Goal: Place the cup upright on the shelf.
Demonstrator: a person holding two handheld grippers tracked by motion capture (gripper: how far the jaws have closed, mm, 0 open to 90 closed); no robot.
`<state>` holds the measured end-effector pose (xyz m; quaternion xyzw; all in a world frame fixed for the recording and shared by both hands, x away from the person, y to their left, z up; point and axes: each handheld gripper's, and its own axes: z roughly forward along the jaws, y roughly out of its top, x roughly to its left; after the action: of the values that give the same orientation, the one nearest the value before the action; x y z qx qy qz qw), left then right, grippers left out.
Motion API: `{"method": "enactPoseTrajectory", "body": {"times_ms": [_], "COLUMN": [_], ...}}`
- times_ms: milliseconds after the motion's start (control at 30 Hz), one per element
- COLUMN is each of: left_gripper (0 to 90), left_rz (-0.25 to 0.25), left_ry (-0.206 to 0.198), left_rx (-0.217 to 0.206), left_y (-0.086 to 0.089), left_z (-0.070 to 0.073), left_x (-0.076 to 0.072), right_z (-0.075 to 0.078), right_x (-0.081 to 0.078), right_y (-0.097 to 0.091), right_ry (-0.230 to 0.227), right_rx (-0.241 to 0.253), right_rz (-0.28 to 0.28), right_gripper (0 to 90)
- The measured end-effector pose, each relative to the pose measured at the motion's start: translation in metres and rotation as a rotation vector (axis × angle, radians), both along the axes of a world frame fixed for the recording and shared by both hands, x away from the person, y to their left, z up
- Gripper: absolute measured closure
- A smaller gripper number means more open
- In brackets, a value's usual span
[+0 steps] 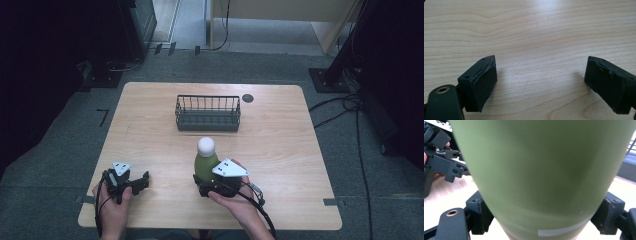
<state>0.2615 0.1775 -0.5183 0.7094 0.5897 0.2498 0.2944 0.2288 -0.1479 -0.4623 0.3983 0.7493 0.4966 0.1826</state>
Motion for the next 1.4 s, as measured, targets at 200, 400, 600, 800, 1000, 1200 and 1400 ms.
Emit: {"method": "enactPoseTrajectory", "body": {"times_ms": [200,400,600,800,1000,1200,1400], "left_gripper": [11.5,11.4,11.4,11.4,11.4,11.4,11.4], "left_rz": [-0.001,-0.002,-0.002,-0.002,-0.005,-0.008,-0.008], "left_ry": [-0.001,-0.001,-0.001,-0.001,-0.001,-0.001,-0.001], "left_rx": [0.0,0.001,0.001,0.001,0.001,0.002,0.001], "left_y": [0.0,0.0,0.0,0.0,0.0,-0.001,-0.001], "left_z": [0.0,0.0,0.0,0.0,0.0,0.0,0.0], "left_x": [0.0,0.0,0.0,0.0,0.0,0.0,0.0], "right_z": [0.002,0.005,0.011,0.02,0.028,0.036,0.041], "right_x": [0.003,0.01,0.017,0.028,0.037,0.054,0.067], "right_y": [-0.003,-0.01,-0.015,-0.02,-0.023,-0.029,-0.033], "right_ry": [0.002,-0.006,-0.005,-0.014,-0.022,-0.023,-0.023], "right_rx": [0.009,0.014,0.027,0.029,0.04,0.036,0.039], "right_rz": [-0.021,-0.062,-0.076,-0.099,-0.114,-0.145,-0.166], "right_gripper": [19.7,19.9,20.0,20.0,20.0,20.1,20.1]}}
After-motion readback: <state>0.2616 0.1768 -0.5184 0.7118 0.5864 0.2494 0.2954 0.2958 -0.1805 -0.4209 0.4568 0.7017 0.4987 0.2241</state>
